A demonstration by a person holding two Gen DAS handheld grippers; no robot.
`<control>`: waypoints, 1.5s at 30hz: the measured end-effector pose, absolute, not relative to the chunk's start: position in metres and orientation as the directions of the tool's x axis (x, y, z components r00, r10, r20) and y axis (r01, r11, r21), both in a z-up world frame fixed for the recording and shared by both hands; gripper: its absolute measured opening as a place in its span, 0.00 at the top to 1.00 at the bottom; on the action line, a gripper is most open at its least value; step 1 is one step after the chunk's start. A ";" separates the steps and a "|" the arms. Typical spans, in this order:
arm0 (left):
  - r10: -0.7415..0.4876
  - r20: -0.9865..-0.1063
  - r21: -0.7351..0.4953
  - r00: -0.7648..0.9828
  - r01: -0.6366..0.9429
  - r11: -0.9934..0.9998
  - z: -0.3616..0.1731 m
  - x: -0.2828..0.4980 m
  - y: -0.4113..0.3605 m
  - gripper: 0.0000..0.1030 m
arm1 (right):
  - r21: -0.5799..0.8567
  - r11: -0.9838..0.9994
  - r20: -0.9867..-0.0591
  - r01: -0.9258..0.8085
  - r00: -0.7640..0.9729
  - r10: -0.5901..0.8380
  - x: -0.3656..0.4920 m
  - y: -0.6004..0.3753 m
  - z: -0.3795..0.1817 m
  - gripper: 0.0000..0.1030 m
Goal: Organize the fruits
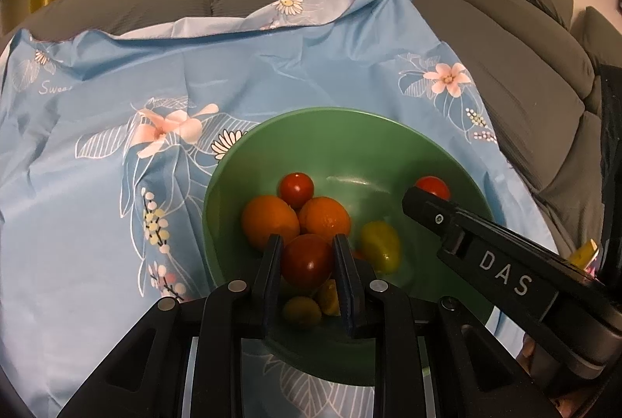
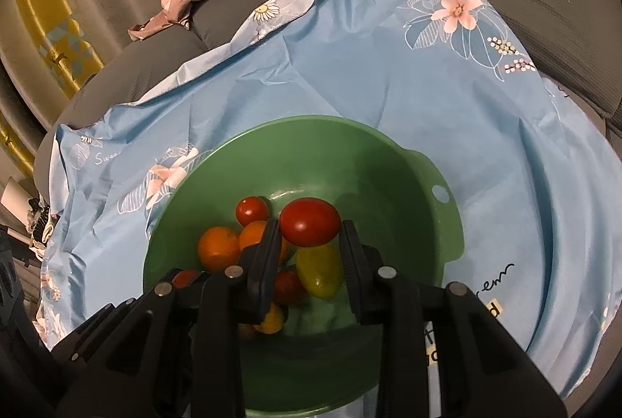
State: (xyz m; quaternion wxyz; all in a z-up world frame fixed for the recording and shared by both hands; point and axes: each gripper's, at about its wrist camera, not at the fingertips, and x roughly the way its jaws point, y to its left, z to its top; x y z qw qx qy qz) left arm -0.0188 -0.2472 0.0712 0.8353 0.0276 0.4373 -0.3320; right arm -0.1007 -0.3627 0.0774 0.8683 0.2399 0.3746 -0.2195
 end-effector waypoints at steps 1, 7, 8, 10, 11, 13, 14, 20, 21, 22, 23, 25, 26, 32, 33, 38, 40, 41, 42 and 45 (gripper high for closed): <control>-0.530 -0.749 -0.242 0.397 0.580 0.778 0.071 -0.019 -0.248 0.75 | 0.249 0.788 -0.757 0.563 0.620 -0.204 -0.100 -0.363 0.077 0.69; -0.529 -0.751 -0.242 0.396 0.579 0.778 0.070 -0.019 -0.249 0.75 | 0.240 0.786 -0.766 0.569 0.608 -0.207 -0.099 -0.363 0.074 0.69; -0.529 -0.751 -0.242 0.396 0.580 0.777 0.070 -0.020 -0.250 0.75 | 0.238 0.786 -0.767 0.570 0.607 -0.208 -0.099 -0.363 0.074 0.69; -0.527 -0.752 -0.238 0.397 0.581 0.778 0.070 -0.020 -0.251 0.75 | 0.237 0.787 -0.767 0.570 0.606 -0.209 -0.098 -0.363 0.074 0.69; -0.526 -0.752 -0.238 0.396 0.582 0.778 0.070 -0.020 -0.251 0.75 | 0.238 0.787 -0.767 0.569 0.608 -0.208 -0.098 -0.363 0.074 0.69; -0.527 -0.753 -0.241 0.394 0.580 0.778 0.070 -0.019 -0.251 0.75 | 0.236 0.789 -0.767 0.567 0.607 -0.207 -0.098 -0.363 0.074 0.69; -0.528 -0.753 -0.243 0.393 0.579 0.778 0.070 -0.019 -0.252 0.75 | 0.231 0.790 -0.769 0.568 0.604 -0.210 -0.097 -0.363 0.073 0.69; -0.527 -0.754 -0.242 0.393 0.579 0.778 0.070 -0.020 -0.251 0.75 | 0.222 0.792 -0.771 0.569 0.600 -0.215 -0.097 -0.363 0.073 0.69; -0.528 -0.754 -0.244 0.392 0.578 0.778 0.070 -0.020 -0.252 0.75 | 0.220 0.792 -0.771 0.570 0.599 -0.216 -0.097 -0.363 0.073 0.69; -0.528 -0.754 -0.247 0.390 0.577 0.779 0.070 -0.019 -0.251 0.75 | 0.220 0.792 -0.772 0.570 0.598 -0.217 -0.097 -0.363 0.073 0.69; -0.531 -0.754 -0.255 0.386 0.573 0.779 0.070 -0.018 -0.251 0.75 | 0.218 0.791 -0.772 0.571 0.597 -0.218 -0.097 -0.362 0.073 0.69; -0.539 -0.752 -0.268 0.379 0.571 0.776 0.070 -0.018 -0.251 0.75 | 0.218 0.790 -0.772 0.573 0.596 -0.219 -0.097 -0.363 0.073 0.68; -0.547 -0.748 -0.279 0.376 0.569 0.774 0.070 -0.017 -0.250 0.75 | 0.218 0.790 -0.773 0.573 0.595 -0.219 -0.097 -0.363 0.072 0.68; -0.567 -0.739 -0.306 0.364 0.569 0.763 0.073 -0.017 -0.248 0.75 | 0.235 0.785 -0.758 0.573 0.614 -0.222 -0.101 -0.364 0.076 0.50; -0.573 -0.734 -0.309 0.365 0.572 0.760 0.075 -0.018 -0.247 0.75 | 0.237 0.783 -0.755 0.575 0.616 -0.223 -0.101 -0.364 0.077 0.50; -0.542 -0.710 -0.225 0.450 0.584 0.780 0.093 -0.028 -0.242 0.48 | 0.269 0.763 -0.727 0.588 0.643 -0.240 -0.111 -0.367 0.086 0.45; -0.531 -0.694 -0.189 0.486 0.588 0.786 0.098 -0.031 -0.240 0.37 | 0.282 0.756 -0.714 0.591 0.655 -0.247 -0.116 -0.368 0.090 0.40; -0.532 -0.687 -0.183 0.496 0.590 0.786 0.100 -0.032 -0.239 0.36 | 0.287 0.755 -0.710 0.590 0.660 -0.245 -0.117 -0.368 0.091 0.38; -0.534 -0.680 -0.182 0.502 0.590 0.786 0.102 -0.033 -0.238 0.36 | 0.294 0.755 -0.705 0.587 0.666 -0.244 -0.118 -0.368 0.092 0.36; -0.534 -0.667 -0.179 0.519 0.584 0.791 0.108 -0.036 -0.232 0.36 | 0.304 0.758 -0.689 0.577 0.683 -0.243 -0.121 -0.365 0.098 0.34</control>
